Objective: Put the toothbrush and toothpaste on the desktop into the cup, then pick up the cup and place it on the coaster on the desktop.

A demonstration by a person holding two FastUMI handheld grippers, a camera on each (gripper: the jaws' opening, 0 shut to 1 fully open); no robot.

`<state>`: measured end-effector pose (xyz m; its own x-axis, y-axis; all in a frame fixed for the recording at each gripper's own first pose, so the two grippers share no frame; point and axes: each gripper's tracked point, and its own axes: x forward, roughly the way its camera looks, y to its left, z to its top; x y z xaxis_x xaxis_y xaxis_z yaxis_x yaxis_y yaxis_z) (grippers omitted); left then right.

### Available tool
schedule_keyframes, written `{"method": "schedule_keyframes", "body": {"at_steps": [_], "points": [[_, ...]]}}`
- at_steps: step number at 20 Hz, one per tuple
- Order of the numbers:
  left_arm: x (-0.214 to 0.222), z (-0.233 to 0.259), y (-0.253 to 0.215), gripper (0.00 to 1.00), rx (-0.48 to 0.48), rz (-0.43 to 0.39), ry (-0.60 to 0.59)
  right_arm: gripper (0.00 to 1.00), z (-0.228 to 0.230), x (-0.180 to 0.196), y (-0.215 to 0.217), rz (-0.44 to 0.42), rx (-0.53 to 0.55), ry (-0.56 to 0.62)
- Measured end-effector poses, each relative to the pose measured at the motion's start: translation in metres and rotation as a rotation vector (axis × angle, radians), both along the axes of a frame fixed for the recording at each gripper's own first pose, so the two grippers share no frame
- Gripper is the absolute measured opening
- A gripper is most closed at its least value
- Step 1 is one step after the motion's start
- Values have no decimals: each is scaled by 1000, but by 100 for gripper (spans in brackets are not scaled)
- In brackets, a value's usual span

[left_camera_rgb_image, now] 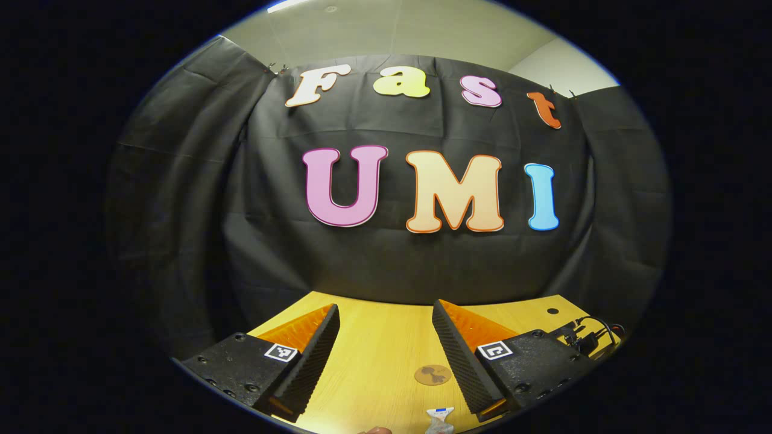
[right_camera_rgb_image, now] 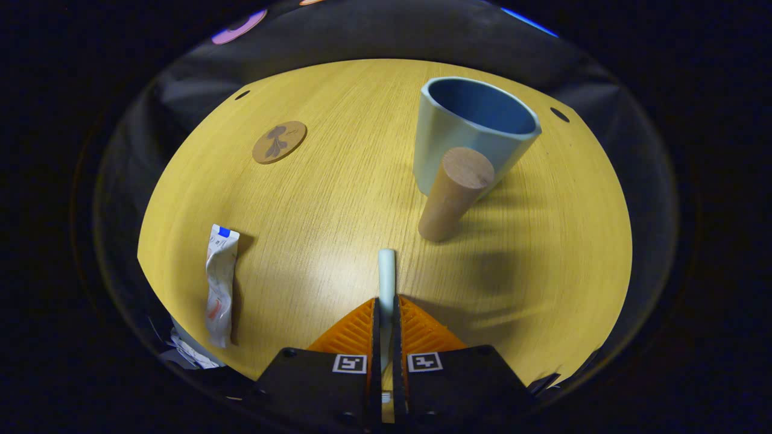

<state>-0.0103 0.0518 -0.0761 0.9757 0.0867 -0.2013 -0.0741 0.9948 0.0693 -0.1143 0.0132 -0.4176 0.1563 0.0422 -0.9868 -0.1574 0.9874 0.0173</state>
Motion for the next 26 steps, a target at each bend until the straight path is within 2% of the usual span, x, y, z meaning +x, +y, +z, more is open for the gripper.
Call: {"method": "schedule_keyframes", "body": {"at_steps": [6,9,14,19,22,26], "points": [[-8,-49,-24,92,-44,-78,148,10,-1,1,1,-34,53,37],[-14,-72,-32,93,-31,-115,220,10,0,2,1,-9,42,16],[-32,-125,-54,93,-71,-169,381,11,0,3,1,29,27,1],[-62,-188,-64,93,-90,-204,628,10,-1,3,1,26,46,9],[-76,-212,-70,93,-125,-207,707,10,0,4,1,36,49,6],[-88,-239,-68,92,-103,-194,793,10,0,5,2,40,53,-1]]}}
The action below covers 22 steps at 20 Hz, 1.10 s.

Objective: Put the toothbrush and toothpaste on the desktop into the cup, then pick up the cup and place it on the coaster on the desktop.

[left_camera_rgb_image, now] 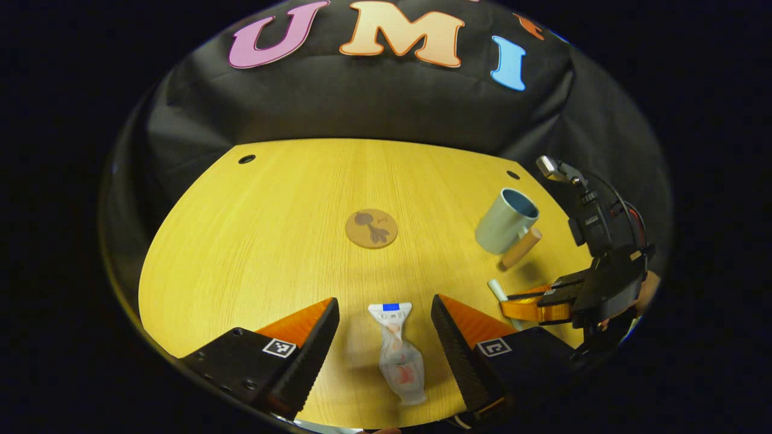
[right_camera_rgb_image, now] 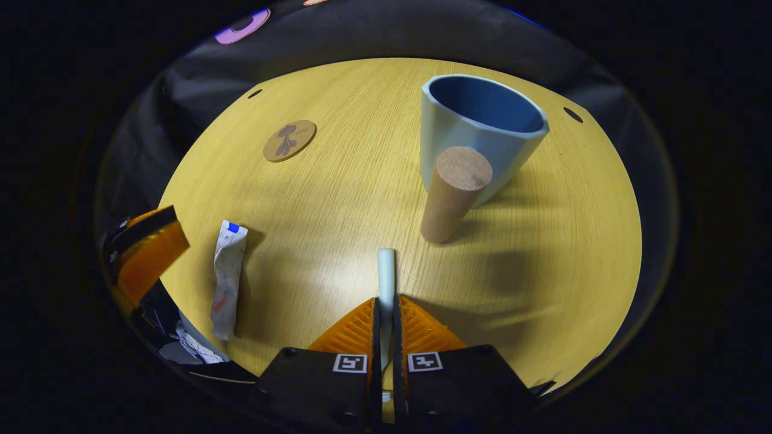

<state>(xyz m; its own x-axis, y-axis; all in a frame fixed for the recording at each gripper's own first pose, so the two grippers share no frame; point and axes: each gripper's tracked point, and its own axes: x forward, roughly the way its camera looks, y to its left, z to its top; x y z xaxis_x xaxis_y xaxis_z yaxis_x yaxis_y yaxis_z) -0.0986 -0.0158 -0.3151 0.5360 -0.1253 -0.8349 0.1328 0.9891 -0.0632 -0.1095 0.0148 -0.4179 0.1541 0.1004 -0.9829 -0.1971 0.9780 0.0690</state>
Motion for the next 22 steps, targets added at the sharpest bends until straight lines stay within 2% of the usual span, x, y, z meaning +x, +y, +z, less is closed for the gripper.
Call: {"method": "schedule_keyframes", "body": {"at_steps": [7,14,18,21,22], "points": [[-22,-40,3,93,46,-8,153,10,0,1,0,1,3,-11],[-24,-62,3,88,84,-18,211,8,0,1,0,6,0,-22],[-20,-66,5,75,125,-60,224,10,-3,1,-1,4,4,-21],[-15,-66,1,46,121,-114,230,8,0,2,1,6,2,-26],[-13,-67,1,41,112,-108,235,8,0,3,0,11,2,-30]]}}
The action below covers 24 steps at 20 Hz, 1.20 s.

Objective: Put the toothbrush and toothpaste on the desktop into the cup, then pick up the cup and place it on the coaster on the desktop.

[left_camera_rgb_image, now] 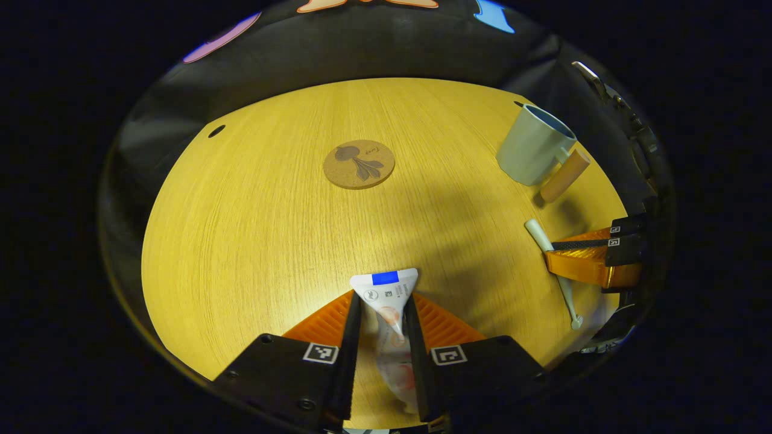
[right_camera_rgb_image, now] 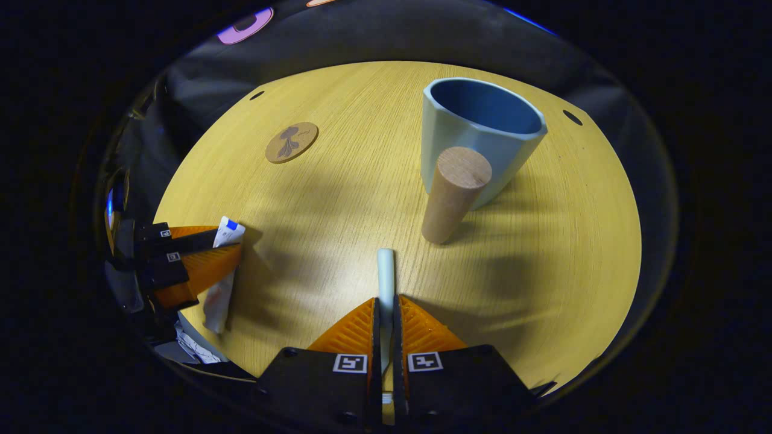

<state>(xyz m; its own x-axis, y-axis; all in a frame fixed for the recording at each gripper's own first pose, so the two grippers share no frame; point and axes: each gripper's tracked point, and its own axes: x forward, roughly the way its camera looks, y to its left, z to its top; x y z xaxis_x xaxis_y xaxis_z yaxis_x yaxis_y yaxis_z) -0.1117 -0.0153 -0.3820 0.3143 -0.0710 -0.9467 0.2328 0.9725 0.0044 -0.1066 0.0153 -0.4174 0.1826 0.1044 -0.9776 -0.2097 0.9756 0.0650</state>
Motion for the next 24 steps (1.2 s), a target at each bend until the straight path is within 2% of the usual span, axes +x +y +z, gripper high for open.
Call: {"method": "schedule_keyframes", "body": {"at_steps": [2,3,9,13,14,20,24], "points": [[5,0,-1,19,-36,45,-16,10,0,1,0,-2,6,-7],[5,0,-1,11,-44,43,-11,8,0,0,1,-5,12,-10],[5,0,0,12,-41,16,-13,10,0,-1,8,-41,100,-23],[6,1,-1,12,-58,21,-25,10,24,7,14,-68,189,-84],[6,1,-1,14,-59,19,-27,10,31,12,16,-84,215,-104],[6,1,-1,12,-53,8,-23,10,74,48,19,-167,341,-208],[6,1,-1,12,-51,8,-28,10,110,86,13,-204,403,-340]]}}
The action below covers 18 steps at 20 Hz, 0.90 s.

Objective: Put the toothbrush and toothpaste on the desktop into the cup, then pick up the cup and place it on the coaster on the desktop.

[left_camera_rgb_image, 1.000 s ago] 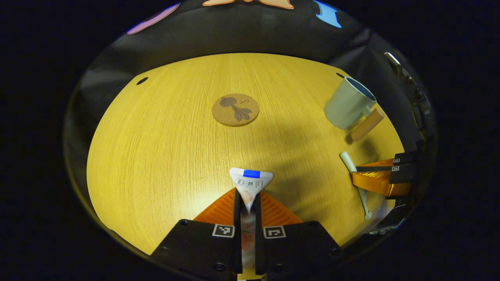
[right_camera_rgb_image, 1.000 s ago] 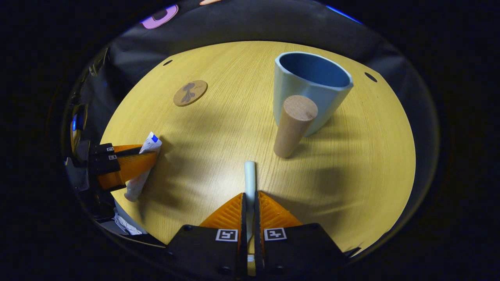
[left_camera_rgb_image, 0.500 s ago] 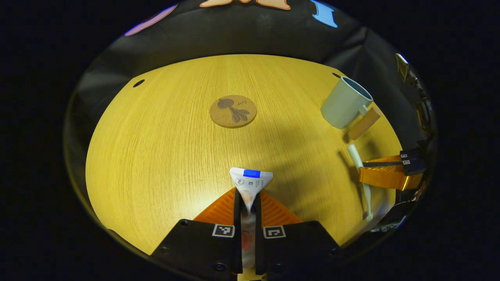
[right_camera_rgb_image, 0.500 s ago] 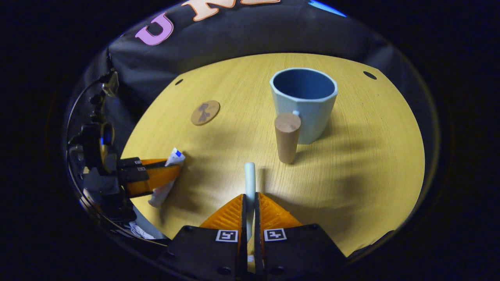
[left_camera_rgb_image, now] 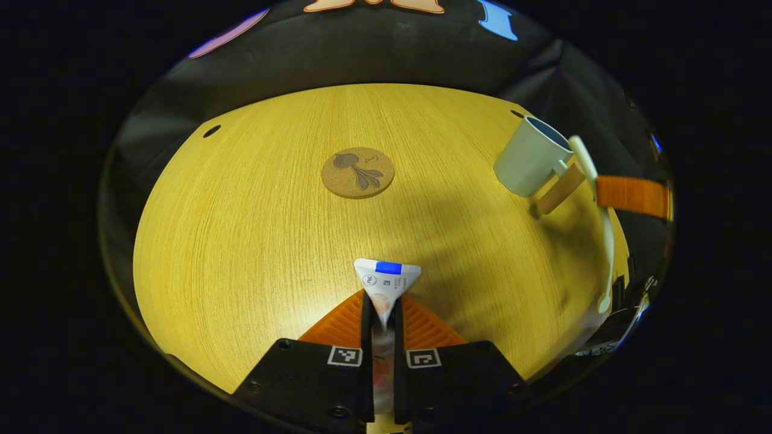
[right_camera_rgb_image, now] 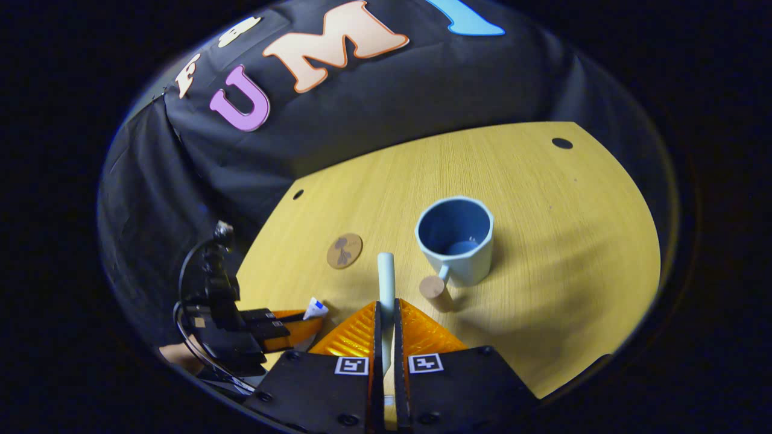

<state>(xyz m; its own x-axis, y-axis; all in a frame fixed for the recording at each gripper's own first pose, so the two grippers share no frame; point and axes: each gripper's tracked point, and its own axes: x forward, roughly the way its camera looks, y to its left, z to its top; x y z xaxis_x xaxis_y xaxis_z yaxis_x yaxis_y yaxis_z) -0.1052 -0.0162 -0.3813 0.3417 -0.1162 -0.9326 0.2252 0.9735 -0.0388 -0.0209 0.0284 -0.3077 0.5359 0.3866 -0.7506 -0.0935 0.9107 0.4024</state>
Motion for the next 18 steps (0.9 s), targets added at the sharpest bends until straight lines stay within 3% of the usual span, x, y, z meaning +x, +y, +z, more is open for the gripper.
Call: {"method": "schedule_keyframes", "body": {"at_steps": [6,12,18], "points": [[1,1,0,12,2,8,-2,10,48,71,-16,-56,-32,-245],[1,0,-1,12,6,39,-15,10,66,126,-32,-117,-49,-379],[2,0,-1,12,9,52,-19,10,68,155,-46,-178,-70,-464]]}}
